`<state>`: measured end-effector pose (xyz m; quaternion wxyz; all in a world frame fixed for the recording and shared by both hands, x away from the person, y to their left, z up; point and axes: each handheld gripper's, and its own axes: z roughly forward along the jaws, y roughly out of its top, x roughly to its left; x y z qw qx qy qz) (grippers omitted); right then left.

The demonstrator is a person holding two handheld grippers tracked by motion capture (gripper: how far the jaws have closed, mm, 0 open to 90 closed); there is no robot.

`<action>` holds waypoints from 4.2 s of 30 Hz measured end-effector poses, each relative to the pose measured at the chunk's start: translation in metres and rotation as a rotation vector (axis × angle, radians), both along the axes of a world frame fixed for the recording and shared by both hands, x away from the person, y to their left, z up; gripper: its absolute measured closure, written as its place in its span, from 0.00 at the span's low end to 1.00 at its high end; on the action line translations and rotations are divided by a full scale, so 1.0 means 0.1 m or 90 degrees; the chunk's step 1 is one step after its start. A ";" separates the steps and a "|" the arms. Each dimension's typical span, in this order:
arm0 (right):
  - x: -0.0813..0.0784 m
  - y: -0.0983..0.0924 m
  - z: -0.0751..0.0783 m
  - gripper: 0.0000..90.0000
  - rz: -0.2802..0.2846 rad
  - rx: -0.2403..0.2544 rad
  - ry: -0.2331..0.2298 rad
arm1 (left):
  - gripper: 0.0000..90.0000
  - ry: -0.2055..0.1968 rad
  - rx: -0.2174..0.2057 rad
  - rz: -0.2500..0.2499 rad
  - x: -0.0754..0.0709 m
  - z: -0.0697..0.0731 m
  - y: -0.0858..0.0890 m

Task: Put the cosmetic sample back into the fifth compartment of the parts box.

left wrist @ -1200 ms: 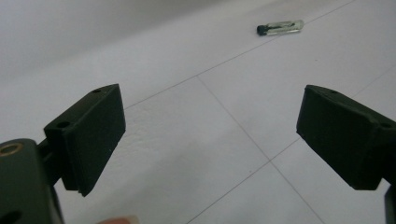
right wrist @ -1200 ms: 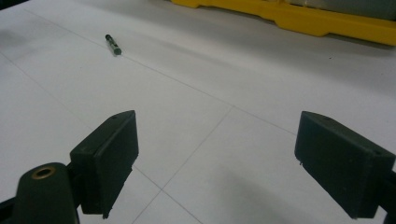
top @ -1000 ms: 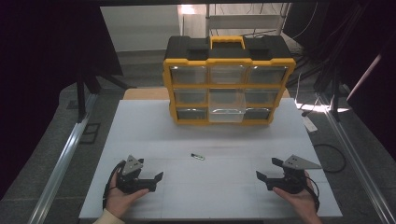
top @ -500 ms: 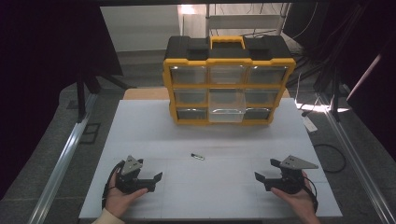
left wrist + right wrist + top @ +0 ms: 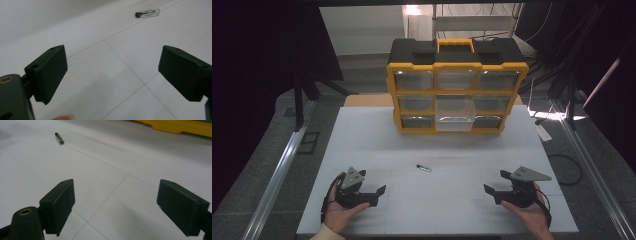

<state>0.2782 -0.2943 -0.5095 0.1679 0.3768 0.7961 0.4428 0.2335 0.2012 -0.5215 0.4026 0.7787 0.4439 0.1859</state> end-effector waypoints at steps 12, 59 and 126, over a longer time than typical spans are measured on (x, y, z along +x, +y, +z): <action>0.01 0.03 0.02 0.16 0.011 0.006 0.008 | 0.10 0.000 0.002 -0.003 0.01 -0.01 -0.02; 0.18 0.66 0.55 0.17 0.129 -0.033 -0.005 | 0.11 -0.009 0.011 -0.010 0.01 0.00 -0.08; 0.47 1.32 0.62 0.17 0.210 -0.073 0.022 | 0.11 -0.014 0.015 -0.015 0.00 0.01 -0.09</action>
